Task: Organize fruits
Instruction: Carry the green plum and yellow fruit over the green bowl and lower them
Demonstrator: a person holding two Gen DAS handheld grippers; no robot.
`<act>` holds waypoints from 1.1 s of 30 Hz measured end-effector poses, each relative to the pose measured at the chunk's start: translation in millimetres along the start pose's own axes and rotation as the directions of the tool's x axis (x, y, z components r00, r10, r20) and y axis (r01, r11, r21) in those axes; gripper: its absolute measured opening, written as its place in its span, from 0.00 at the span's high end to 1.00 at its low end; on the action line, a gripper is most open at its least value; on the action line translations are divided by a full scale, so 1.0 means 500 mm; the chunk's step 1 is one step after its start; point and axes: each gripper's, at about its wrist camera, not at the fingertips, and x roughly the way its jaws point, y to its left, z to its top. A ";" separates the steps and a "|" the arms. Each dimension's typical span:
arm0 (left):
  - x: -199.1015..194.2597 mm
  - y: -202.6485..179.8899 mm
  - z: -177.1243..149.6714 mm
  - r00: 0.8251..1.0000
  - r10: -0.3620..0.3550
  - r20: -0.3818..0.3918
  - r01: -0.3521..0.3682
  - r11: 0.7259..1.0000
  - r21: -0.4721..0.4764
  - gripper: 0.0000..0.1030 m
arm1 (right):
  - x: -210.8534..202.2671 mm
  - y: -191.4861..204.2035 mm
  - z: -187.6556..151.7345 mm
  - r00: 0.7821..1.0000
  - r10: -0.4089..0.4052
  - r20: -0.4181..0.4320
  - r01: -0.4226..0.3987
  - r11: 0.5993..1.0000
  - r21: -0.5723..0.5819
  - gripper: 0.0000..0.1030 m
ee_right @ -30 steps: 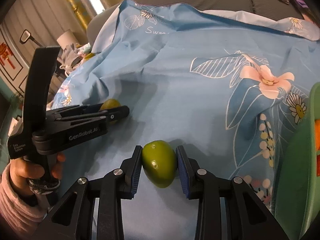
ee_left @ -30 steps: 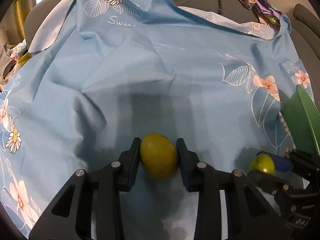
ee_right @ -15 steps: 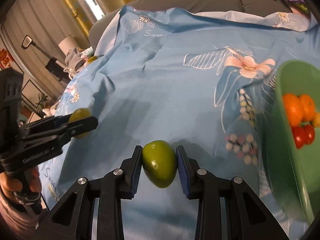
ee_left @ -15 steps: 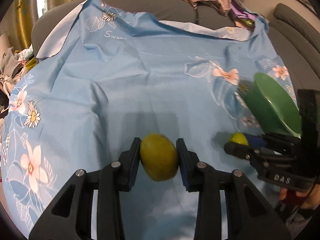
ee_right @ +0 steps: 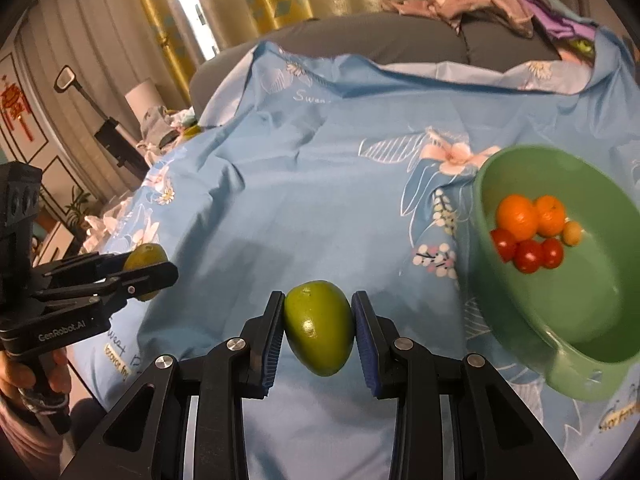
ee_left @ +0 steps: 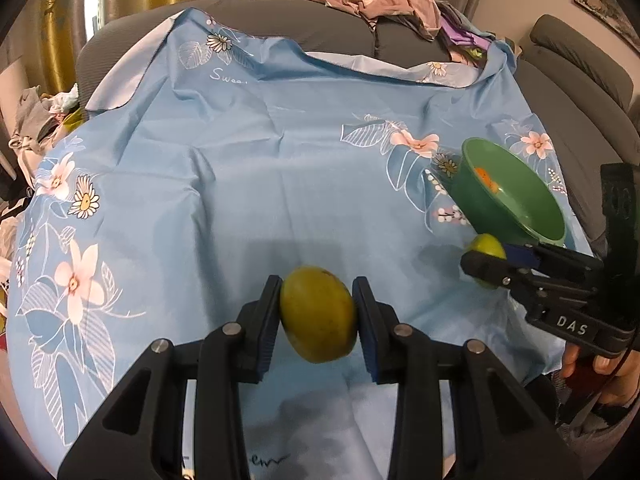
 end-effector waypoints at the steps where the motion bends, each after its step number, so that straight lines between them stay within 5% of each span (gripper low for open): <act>1: -0.006 -0.002 -0.002 1.000 0.000 0.003 0.000 1.000 0.000 0.66 | -0.008 0.002 0.000 1.000 -0.001 0.008 0.001 1.000 -0.003 0.65; 17: -0.062 -0.050 -0.008 0.999 -0.004 0.042 0.002 0.999 0.048 0.66 | -0.086 0.024 -0.013 0.995 0.004 0.100 -0.001 1.000 -0.031 0.65; 33: -0.060 -0.145 0.027 0.998 -0.039 0.050 0.031 0.987 0.155 0.66 | -0.140 -0.041 -0.028 0.986 -0.019 0.167 0.014 0.999 0.035 0.65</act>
